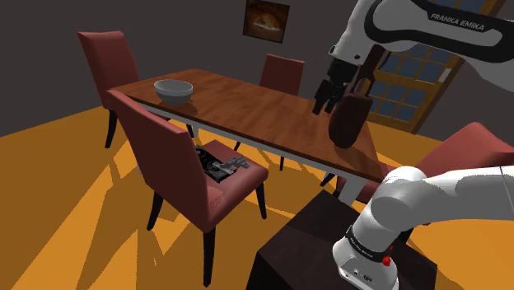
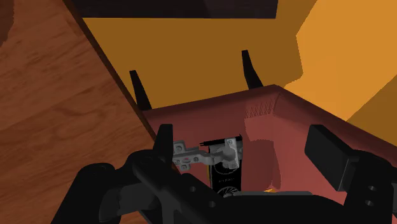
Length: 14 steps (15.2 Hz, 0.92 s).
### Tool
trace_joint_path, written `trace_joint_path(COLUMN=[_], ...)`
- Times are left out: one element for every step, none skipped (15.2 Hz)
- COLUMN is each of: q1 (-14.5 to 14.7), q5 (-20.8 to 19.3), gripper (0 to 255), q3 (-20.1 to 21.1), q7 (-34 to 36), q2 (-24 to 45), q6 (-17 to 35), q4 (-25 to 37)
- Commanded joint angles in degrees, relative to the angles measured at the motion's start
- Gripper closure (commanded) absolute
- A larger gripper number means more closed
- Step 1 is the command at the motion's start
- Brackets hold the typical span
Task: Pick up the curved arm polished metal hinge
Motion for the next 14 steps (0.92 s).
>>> trace_joint_path(q1=[0.0, 0.14, 0.29, 0.45, 0.61, 0.78, 0.96, 1.13, 1.3, 1.47, 1.65, 1.82, 2.0, 2.16], q5=[0.0, 0.3, 0.6, 0.89, 1.18, 1.47, 1.75, 2.03, 2.31, 2.57, 2.83, 3.07, 3.31, 3.53], gripper=[0, 0, 0, 0, 0, 0, 0, 0, 0, 0, 0, 0, 0, 0], q3=[0.0, 0.44, 0.88, 1.31, 1.73, 2.15, 2.57, 2.98, 3.4, 3.8, 4.19, 4.58, 4.96, 5.33], q7=[0.0, 0.3, 0.6, 0.89, 1.17, 1.45, 1.73, 2.0, 2.26, 2.52, 2.77, 3.03, 3.28, 3.53], q2=[0.0, 1.01, 2.1, 3.26, 4.51, 5.83, 7.23, 8.7, 10.25, 11.86, 13.54, 15.29, 17.09, 18.96], q6=[0.0, 1.85, 3.7, 5.56, 7.42, 9.28, 11.14, 13.0, 14.85, 16.69, 18.51, 20.32, 22.11, 23.88], q4=[0.0, -0.93, -1.78, -2.56, -3.26, -3.88, -4.43, -4.9, -5.28, -5.59, -5.82, -5.97, -6.03, -6.02])
